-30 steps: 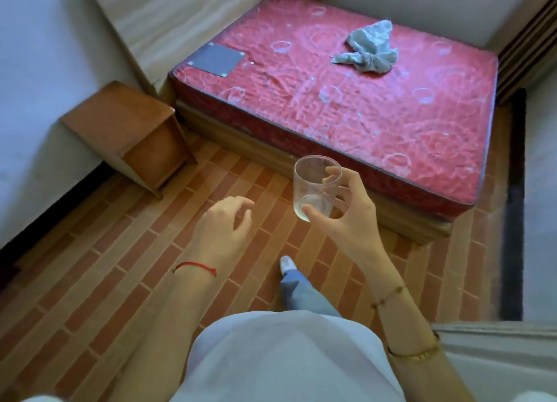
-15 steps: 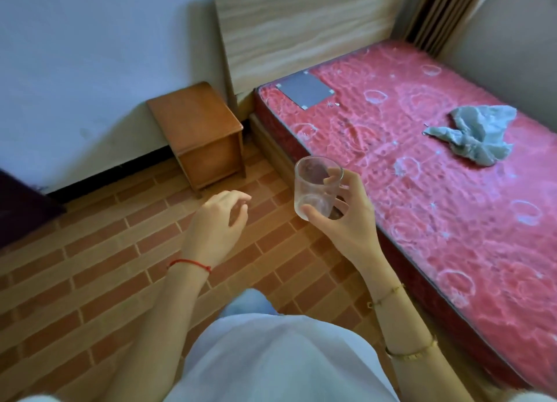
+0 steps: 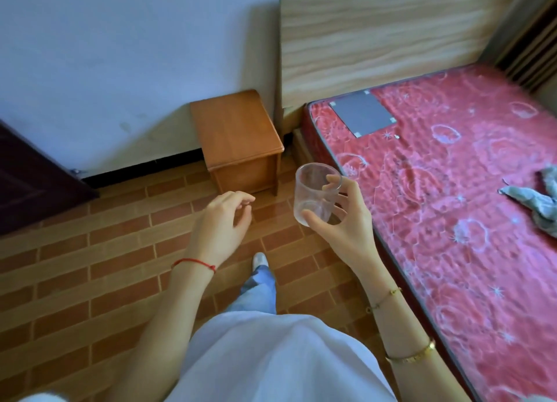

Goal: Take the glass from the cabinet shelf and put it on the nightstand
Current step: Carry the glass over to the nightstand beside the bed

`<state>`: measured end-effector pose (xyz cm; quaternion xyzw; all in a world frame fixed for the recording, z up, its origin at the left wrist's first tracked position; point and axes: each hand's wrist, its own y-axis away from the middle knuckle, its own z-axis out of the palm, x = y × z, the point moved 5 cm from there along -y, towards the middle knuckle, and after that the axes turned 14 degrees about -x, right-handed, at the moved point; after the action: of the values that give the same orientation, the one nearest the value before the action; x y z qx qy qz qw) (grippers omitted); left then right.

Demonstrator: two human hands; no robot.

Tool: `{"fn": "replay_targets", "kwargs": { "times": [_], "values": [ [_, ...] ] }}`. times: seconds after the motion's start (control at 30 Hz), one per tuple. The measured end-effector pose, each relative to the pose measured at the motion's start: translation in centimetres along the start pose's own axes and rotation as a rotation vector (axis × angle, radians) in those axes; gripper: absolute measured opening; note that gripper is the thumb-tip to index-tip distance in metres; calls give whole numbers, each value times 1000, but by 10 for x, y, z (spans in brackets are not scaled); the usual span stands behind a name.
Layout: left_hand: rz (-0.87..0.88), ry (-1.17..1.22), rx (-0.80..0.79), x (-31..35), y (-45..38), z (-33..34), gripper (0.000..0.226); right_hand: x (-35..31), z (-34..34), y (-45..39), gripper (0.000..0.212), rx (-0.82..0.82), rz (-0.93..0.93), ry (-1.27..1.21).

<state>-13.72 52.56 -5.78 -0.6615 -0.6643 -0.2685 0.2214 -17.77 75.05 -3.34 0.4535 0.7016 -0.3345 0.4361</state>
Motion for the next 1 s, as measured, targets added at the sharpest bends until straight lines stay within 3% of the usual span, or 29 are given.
{"fn": "replay_targets", "kwargs": {
  "times": [0.47,1.0],
  "values": [
    [-61,-96,41,-61,-236,-100,23,7,12,-291,68,-49,-75,8],
    [-312,-77,47,-156,-441,-102,29,91,31,-529,70,-248,56,34]
  ]
}}
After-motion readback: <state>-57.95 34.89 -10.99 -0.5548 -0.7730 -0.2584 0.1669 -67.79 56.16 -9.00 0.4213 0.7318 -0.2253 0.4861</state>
